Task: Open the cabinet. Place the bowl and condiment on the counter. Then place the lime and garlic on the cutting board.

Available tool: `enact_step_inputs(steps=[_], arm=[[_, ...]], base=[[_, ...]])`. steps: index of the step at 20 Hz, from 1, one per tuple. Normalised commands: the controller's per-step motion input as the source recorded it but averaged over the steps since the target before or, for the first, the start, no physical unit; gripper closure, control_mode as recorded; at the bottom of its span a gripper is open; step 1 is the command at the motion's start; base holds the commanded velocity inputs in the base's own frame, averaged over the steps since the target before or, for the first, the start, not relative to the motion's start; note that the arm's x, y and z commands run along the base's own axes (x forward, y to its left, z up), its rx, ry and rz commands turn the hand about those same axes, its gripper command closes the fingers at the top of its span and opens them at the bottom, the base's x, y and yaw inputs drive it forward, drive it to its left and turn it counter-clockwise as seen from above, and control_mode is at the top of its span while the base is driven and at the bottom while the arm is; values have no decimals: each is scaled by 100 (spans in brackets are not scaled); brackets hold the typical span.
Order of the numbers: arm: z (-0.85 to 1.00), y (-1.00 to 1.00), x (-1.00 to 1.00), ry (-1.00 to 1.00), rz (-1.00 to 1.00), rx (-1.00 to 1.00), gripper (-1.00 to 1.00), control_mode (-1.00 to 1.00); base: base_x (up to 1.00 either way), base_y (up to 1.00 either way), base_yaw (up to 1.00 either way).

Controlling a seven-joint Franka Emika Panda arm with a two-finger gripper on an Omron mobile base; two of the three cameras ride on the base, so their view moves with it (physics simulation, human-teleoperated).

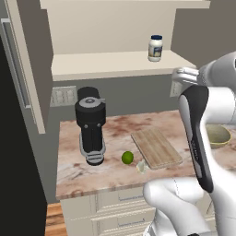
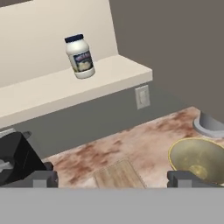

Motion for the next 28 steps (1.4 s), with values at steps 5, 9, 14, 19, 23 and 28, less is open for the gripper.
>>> enact_step_inputs(steps=[5,9,14,19,23,28], arm=[[20,5,10,-4,0,-3,-100,-100],[11,5,13,-6,1,-2,-100,-100],[3,1,5,-10,2,0,-100,-100],[5,2,11,-3,1,0,-100,-100],[5,6,23,0,2,0,-100,-100],[5,11,24,0,1,-1,-100,-100]], base=[[0,0,0],[0,0,0],[0,0,0],[0,0,0],[0,0,0],[0,0,0]])
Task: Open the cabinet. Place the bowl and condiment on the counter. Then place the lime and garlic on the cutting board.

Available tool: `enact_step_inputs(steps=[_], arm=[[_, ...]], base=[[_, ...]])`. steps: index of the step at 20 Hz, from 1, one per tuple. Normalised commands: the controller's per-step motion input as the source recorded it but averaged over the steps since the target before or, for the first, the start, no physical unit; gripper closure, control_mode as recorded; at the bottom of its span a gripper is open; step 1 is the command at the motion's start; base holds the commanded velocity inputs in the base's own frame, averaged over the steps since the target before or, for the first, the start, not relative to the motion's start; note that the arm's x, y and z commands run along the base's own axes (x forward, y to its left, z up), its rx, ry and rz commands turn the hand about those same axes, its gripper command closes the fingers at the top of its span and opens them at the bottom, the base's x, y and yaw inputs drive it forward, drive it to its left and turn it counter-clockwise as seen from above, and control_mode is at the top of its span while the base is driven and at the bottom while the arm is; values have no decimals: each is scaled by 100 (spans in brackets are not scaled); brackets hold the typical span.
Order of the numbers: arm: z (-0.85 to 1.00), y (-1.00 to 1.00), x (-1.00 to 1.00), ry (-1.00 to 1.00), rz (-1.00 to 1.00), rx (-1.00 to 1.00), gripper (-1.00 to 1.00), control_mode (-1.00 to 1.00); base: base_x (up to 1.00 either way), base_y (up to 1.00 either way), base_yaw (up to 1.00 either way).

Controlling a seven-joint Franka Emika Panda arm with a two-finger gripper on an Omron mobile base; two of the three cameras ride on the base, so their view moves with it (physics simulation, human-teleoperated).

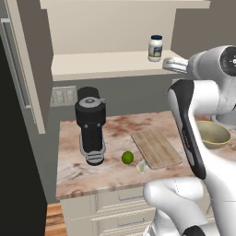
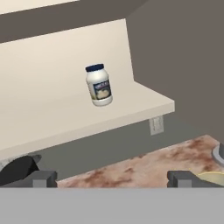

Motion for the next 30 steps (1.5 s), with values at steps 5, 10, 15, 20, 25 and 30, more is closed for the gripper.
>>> enact_step_inputs(steps=[5,10,15,20,25,30], arm=[[7,4,26,0,2,-1,-100,-100],[12,0,32,0,1,0,-100,-100],[10,0,33,2,0,-1,-100,-100],[1,1,32,4,0,-5,-100,-100],[0,5,40,5,0,-8,-100,-100],[1,2,25,0,1,-4,-100,-100]], base=[[0,0,0],[0,0,0],[0,0,0],[0,0,0],[0,0,0],[0,0,0]])
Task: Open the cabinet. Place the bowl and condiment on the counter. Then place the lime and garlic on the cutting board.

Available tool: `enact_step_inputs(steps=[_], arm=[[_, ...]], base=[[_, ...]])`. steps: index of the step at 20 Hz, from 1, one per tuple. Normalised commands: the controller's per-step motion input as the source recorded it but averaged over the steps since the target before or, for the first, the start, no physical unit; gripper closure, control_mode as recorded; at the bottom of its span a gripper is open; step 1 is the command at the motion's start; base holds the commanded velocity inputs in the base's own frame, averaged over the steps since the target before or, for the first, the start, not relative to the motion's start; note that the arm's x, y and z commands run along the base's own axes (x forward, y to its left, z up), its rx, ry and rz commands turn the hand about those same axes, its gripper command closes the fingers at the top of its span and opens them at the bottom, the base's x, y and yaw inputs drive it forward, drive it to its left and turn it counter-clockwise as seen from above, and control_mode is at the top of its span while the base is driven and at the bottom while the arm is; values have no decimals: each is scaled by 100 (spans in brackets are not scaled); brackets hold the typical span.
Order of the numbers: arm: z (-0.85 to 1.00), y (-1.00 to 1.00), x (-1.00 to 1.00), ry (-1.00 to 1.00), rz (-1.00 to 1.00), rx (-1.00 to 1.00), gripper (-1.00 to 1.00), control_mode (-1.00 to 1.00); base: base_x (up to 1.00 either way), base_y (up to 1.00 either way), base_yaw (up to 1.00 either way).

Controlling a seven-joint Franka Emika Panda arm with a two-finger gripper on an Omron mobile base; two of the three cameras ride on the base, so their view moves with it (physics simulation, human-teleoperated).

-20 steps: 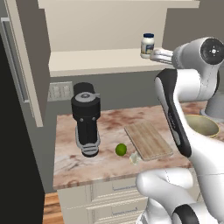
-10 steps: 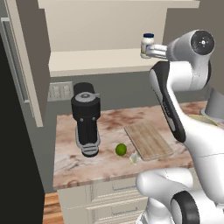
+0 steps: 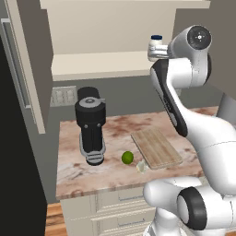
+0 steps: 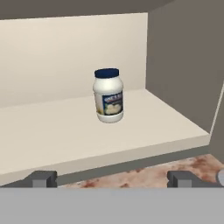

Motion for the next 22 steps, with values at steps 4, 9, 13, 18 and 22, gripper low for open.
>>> enact_step_inputs(steps=[4,9,13,18,22], arm=[[0,0,0,-8,1,0,-100,-100],[0,0,0,-13,1,0,-100,-100],[0,0,7,-8,0,0,-100,-100],[0,0,29,-1,0,0,-100,-100],[0,0,30,0,0,0,-100,-100]], base=[[0,0,0],[0,0,0],[0,0,0],[0,0,0],[0,0,0]])
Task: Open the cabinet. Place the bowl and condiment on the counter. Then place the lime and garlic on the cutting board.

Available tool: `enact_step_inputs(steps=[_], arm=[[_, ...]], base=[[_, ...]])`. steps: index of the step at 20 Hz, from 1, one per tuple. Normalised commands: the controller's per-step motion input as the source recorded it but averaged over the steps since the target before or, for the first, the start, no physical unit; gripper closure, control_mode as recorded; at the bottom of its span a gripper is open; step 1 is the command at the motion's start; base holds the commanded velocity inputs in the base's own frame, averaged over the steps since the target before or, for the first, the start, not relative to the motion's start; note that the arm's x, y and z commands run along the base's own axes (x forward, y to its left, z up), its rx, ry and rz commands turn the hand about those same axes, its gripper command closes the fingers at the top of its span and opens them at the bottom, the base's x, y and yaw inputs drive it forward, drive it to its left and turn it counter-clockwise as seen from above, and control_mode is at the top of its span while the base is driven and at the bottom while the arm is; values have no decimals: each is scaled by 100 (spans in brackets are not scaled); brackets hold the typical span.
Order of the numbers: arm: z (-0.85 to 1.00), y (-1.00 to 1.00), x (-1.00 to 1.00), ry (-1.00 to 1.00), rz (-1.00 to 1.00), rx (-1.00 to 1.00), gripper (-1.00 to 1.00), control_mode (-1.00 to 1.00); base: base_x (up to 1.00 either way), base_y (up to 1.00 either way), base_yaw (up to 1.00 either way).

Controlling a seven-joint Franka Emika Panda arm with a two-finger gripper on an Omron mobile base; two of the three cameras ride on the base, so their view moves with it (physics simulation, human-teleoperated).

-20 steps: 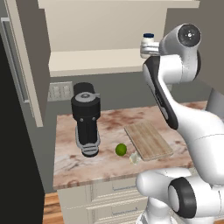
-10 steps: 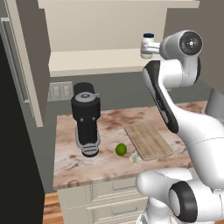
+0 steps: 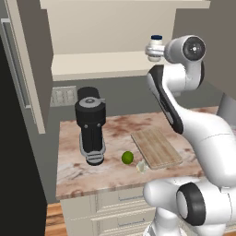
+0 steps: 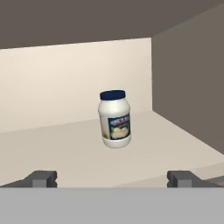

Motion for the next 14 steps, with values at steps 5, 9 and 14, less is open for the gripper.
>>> enact_step_inputs(steps=[5,9,14], arm=[[0,0,29,0,0,0,-100,-100],[0,0,31,0,0,0,-100,-100],[0,0,31,0,0,0,-100,-100]], base=[[0,0,0],[0,0,0],[0,0,0]])
